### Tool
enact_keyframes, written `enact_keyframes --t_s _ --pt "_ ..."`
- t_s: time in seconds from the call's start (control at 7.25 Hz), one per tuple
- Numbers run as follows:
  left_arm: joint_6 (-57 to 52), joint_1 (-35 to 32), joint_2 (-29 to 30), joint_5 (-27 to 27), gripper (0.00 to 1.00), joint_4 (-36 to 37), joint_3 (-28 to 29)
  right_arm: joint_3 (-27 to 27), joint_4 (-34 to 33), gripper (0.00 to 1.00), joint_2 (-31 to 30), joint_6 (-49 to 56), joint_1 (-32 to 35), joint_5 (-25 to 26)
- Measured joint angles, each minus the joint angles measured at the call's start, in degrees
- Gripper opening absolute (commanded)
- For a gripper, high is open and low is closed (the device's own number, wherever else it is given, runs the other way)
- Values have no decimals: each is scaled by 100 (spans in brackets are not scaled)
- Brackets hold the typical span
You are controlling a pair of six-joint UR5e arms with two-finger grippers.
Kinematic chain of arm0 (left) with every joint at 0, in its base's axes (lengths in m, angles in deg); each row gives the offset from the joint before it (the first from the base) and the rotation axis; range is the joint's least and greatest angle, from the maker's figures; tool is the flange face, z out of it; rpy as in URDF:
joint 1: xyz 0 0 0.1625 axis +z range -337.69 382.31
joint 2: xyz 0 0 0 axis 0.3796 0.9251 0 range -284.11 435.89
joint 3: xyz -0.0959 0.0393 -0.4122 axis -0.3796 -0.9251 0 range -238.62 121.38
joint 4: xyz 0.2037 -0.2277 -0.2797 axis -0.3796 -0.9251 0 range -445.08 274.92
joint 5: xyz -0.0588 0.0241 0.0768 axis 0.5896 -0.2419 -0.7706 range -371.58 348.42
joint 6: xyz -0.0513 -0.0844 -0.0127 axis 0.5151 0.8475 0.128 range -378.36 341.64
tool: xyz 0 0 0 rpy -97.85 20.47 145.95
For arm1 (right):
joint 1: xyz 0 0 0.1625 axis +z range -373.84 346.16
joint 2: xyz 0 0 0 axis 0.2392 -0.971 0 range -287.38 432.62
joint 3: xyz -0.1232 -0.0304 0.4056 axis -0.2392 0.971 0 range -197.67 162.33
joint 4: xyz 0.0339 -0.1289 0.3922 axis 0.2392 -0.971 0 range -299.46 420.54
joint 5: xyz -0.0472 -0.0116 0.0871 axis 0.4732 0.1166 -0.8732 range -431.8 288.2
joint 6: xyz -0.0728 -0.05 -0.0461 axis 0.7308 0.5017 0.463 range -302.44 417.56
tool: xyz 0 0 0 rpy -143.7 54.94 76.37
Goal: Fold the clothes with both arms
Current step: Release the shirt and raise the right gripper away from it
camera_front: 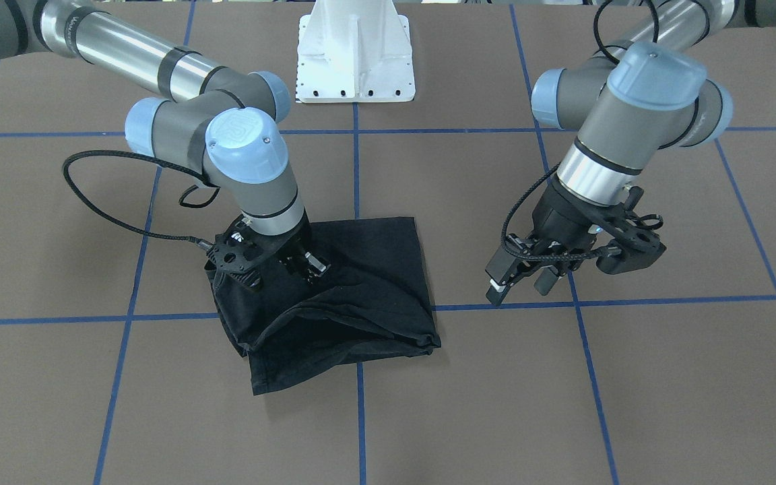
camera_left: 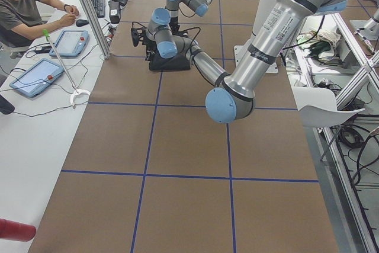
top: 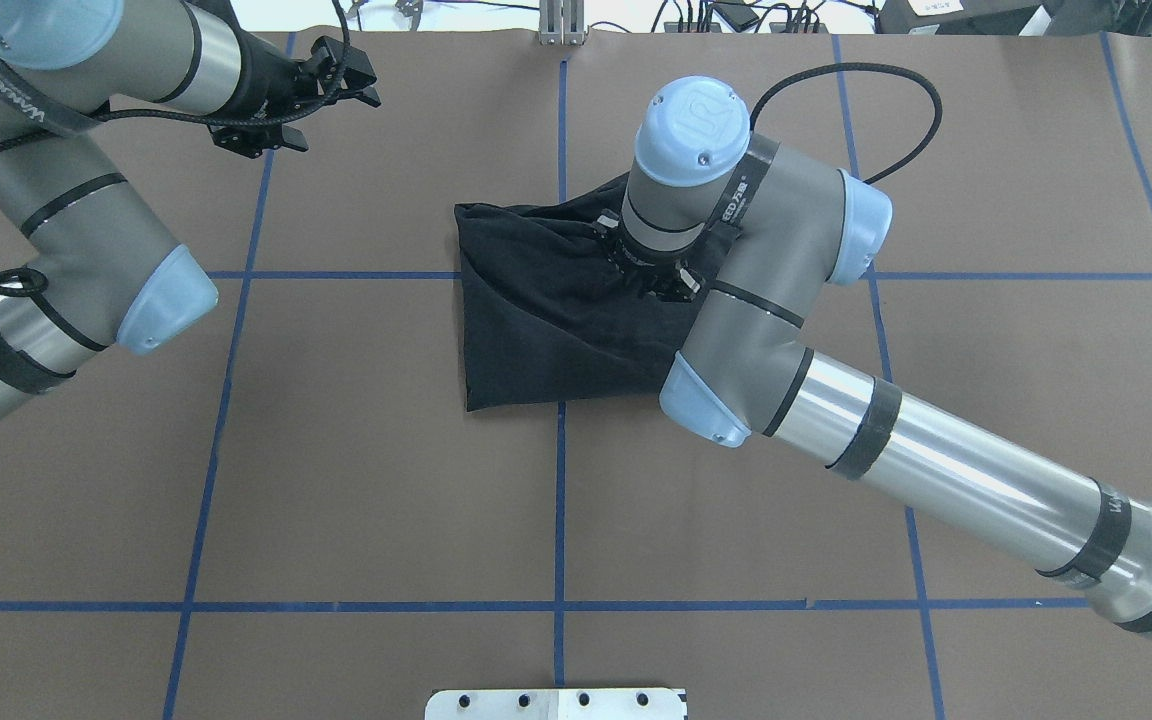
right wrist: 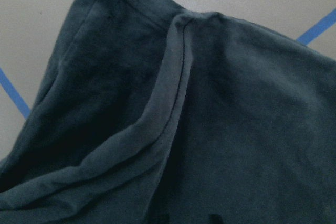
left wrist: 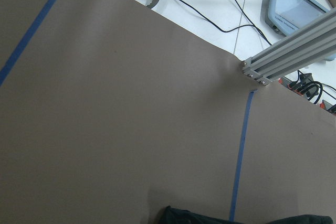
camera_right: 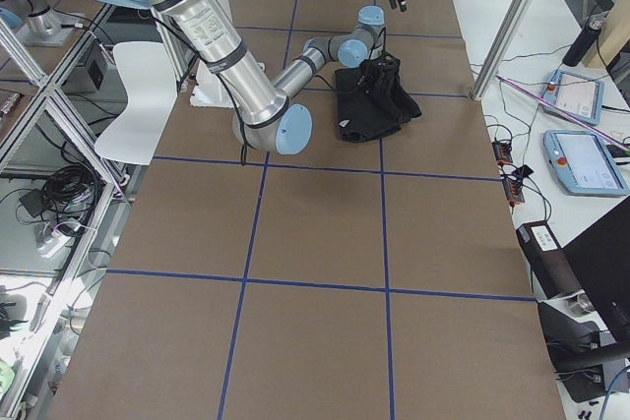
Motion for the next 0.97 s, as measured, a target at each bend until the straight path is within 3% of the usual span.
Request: enact_keyframes --t_s 0.28,0.55,0.97 --pt "-22 -10 -67 13 100 0 -34 503 22 0 163 426 88 237" --pt "7 -12 -86 10 100 0 -59 1636 136 0 785 911 440 238" --pt "21 -15 -157 4 100 -1 -157 3270 1150 0 1385 1156 884 6"
